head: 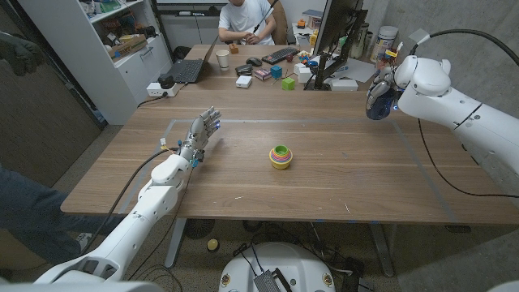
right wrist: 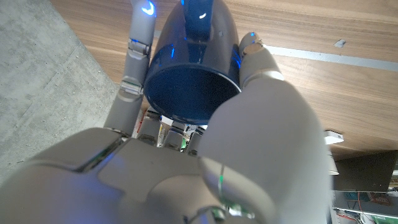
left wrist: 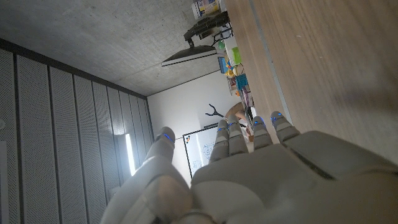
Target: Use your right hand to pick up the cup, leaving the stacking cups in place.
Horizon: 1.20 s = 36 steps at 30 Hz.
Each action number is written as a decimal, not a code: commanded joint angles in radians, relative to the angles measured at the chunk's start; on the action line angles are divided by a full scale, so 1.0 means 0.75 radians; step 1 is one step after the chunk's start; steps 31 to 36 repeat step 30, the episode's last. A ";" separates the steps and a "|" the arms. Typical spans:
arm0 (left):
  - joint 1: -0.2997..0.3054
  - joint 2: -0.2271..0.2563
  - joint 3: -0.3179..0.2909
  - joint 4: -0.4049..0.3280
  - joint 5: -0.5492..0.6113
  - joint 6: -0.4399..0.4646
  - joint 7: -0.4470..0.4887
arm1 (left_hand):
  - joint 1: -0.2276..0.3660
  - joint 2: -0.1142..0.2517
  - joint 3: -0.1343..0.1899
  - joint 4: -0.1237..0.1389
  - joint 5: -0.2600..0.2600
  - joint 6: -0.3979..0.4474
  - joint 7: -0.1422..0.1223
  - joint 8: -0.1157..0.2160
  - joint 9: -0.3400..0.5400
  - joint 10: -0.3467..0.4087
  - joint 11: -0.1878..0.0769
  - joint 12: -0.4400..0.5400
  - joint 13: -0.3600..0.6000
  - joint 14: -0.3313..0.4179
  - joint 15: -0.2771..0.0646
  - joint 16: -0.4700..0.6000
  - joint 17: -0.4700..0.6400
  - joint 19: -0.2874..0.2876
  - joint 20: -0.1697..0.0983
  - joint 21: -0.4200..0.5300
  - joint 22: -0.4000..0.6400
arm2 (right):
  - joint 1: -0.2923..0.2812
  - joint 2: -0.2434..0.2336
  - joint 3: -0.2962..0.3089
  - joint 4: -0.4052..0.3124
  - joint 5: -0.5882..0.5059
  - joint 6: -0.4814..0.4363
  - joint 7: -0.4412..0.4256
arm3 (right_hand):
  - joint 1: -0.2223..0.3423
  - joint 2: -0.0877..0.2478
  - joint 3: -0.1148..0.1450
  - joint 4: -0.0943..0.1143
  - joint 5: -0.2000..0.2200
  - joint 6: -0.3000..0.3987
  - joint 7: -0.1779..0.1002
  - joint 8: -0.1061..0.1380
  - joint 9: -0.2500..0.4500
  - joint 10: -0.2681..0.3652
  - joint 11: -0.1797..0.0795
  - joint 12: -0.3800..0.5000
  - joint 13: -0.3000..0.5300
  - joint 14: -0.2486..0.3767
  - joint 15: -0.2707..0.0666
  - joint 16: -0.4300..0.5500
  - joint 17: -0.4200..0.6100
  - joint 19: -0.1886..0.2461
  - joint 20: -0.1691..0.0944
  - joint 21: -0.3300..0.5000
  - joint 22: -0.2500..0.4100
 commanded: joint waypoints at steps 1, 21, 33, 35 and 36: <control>-0.018 0.016 -0.003 -0.044 0.023 -0.001 0.028 | 0.001 0.005 0.006 0.003 0.008 -0.004 0.002 0.003 0.006 0.002 0.000 -0.004 0.004 0.002 0.006 0.006 0.005 -0.002 0.000 0.008 0.004 | 0.013 -0.012 0.029 0.000 0.053 0.013 -0.034 | 0.379 0.399 0.100 0.016 0.010 0.140 0.132 -0.003 0.130 0.036 -0.026 0.127 0.753 0.514 -0.432 -0.001 0.463 -0.016 -0.252 0.011 -0.002; -0.037 0.026 -0.002 -0.017 0.022 -0.027 0.016 | 0.003 0.004 0.006 0.002 0.008 -0.002 0.003 0.004 0.006 0.003 0.000 -0.003 0.004 0.002 0.007 0.006 0.005 -0.002 0.001 0.008 0.004 | 0.066 -0.010 -0.021 0.012 0.068 -0.021 -0.035 | 0.368 0.394 0.112 0.015 0.019 0.151 0.129 -0.012 0.124 0.042 -0.027 0.109 0.756 0.532 -0.435 -0.024 0.499 -0.032 -0.252 0.052 -0.007; -0.051 0.005 0.004 0.011 0.029 -0.058 0.022 | 0.003 0.004 0.006 0.001 0.008 -0.003 0.002 0.004 0.006 0.005 0.003 -0.003 0.004 0.001 0.008 0.006 0.005 -0.003 0.002 0.008 0.004 | 0.080 -0.003 -0.026 0.038 0.077 0.006 -0.045 | 0.364 0.391 0.116 0.013 0.021 0.152 0.130 -0.014 0.126 0.053 -0.026 0.103 0.754 0.538 -0.433 -0.032 0.513 -0.041 -0.252 0.067 -0.009; -0.051 0.005 0.004 0.011 0.029 -0.058 0.022 | 0.003 0.004 0.006 0.001 0.008 -0.003 0.002 0.004 0.006 0.005 0.003 -0.003 0.004 0.001 0.008 0.006 0.005 -0.003 0.002 0.008 0.004 | 0.080 -0.003 -0.026 0.038 0.077 0.006 -0.045 | 0.364 0.391 0.116 0.013 0.021 0.152 0.130 -0.014 0.126 0.053 -0.026 0.103 0.754 0.538 -0.433 -0.032 0.513 -0.041 -0.252 0.067 -0.009; -0.051 0.005 0.004 0.011 0.029 -0.058 0.022 | 0.003 0.004 0.006 0.001 0.008 -0.003 0.002 0.004 0.006 0.005 0.003 -0.003 0.004 0.001 0.008 0.006 0.005 -0.003 0.002 0.008 0.004 | 0.080 -0.003 -0.026 0.038 0.077 0.006 -0.045 | 0.364 0.391 0.116 0.013 0.021 0.152 0.130 -0.014 0.126 0.053 -0.026 0.103 0.754 0.538 -0.433 -0.032 0.513 -0.041 -0.252 0.067 -0.009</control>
